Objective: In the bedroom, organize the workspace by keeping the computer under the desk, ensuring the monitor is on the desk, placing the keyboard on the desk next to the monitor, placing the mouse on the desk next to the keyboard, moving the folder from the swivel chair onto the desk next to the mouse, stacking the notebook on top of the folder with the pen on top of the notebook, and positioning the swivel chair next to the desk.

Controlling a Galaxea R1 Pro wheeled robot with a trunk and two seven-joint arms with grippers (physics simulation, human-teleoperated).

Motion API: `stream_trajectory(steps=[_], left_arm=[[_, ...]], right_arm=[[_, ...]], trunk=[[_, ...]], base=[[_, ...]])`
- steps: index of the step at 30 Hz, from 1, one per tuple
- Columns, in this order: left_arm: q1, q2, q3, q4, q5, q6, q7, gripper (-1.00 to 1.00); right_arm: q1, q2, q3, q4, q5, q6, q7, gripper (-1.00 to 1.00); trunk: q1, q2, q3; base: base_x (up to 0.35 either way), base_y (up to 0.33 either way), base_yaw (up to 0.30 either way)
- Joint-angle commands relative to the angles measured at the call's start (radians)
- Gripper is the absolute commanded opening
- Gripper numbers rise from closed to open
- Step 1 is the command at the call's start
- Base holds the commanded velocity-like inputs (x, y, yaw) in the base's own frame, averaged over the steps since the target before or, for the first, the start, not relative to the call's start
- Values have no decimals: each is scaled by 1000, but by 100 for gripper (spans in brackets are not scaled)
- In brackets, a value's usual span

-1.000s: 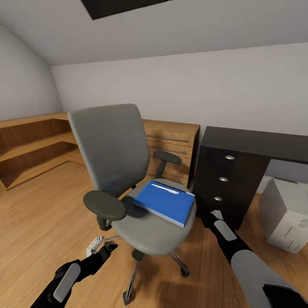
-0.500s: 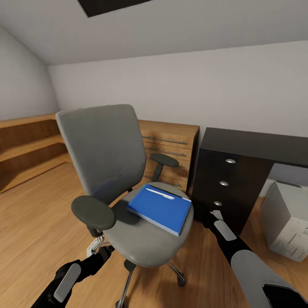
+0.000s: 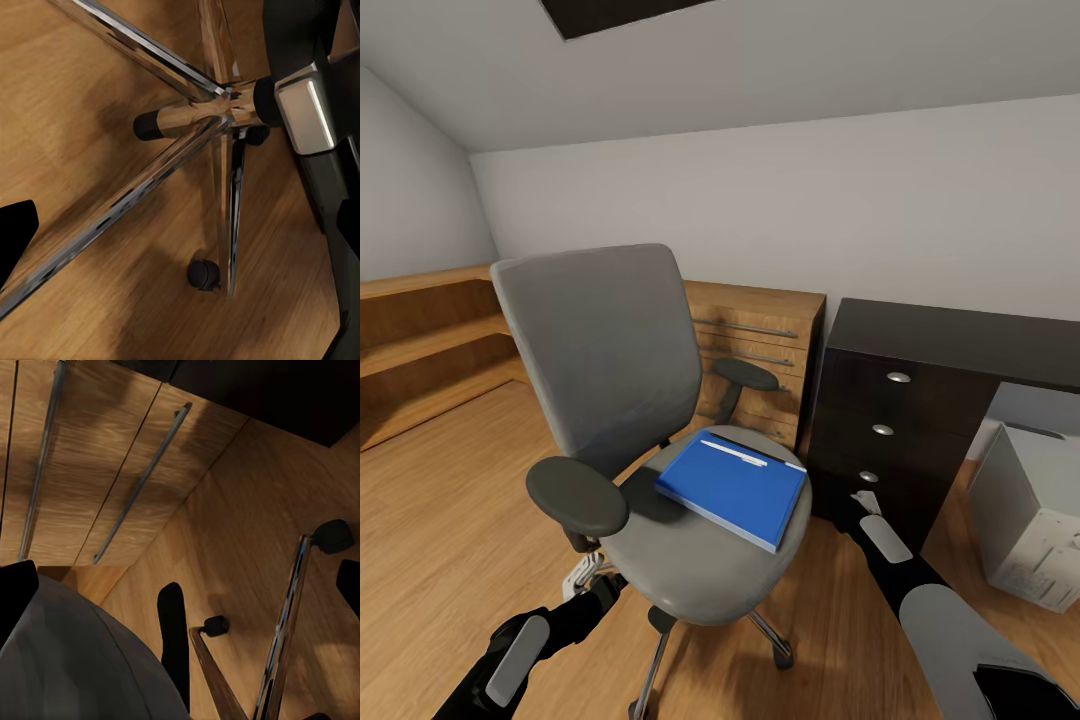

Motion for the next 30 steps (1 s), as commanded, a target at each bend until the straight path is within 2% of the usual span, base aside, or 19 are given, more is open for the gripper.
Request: stream_trajectory(steps=[1,25,30], left_arm=[[0,-1,3,0,3,7,-3,100],[0,-1,3,0,3,7,-3,100],[0,-2,3,0,3,6,-3,100]], right_arm=[[0,0,-4,-1,-6,7,0,100],[0,3,-4,-3,-5,3,0,100],[1,2,-4,-3,-7,9,0,100]], trunk=[[0,0,-1],[0,0,-1],[0,0,-1]], base=[[0,0,-2],[0,0,0],[0,0,137]])
